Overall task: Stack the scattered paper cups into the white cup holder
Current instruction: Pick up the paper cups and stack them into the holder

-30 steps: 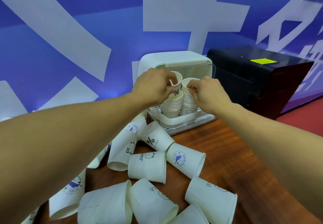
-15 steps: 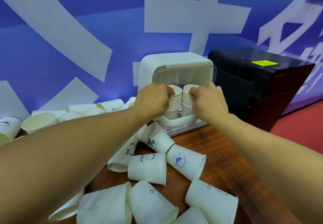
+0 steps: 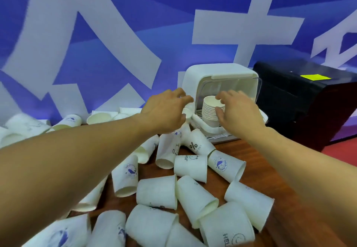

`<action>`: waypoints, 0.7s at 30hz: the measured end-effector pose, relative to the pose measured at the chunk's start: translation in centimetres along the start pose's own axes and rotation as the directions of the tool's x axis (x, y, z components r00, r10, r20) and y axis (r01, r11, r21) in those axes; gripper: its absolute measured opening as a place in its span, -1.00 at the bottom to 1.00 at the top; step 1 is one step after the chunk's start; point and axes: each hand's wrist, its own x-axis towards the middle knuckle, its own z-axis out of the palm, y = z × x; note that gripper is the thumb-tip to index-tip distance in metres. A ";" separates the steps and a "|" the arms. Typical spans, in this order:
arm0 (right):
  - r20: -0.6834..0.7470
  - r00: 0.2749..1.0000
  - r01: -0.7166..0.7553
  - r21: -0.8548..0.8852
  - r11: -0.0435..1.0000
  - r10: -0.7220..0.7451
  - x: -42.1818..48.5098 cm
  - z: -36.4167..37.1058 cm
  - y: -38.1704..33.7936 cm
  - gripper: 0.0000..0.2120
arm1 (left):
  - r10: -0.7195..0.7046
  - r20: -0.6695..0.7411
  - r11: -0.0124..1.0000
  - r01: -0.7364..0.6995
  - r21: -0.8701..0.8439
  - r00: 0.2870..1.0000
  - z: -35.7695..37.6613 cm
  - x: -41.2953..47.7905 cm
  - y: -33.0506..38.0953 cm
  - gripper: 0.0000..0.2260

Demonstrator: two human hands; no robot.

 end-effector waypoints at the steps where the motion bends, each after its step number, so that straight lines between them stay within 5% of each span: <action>1: 0.015 1.000 0.022 0.017 1.000 -0.022 -0.2 -0.8 -1.2 -0.69 | -0.004 0.018 1.000 0.004 0.030 1.000 -1.0 -1.6 -0.9 -0.58; 14: 0.110 0.921 0.341 0.236 0.910 -0.374 -4.3 -9.2 -23.4 -0.73 | -0.432 0.208 0.900 0.403 0.168 0.878 -16.3 -27.3 -15.0 -0.65; 21: 0.171 0.865 0.414 0.291 0.863 -0.473 -6.6 -9.6 -33.1 -0.73 | -0.500 0.287 0.864 0.495 0.095 0.817 -17.5 -36.3 -17.4 -0.71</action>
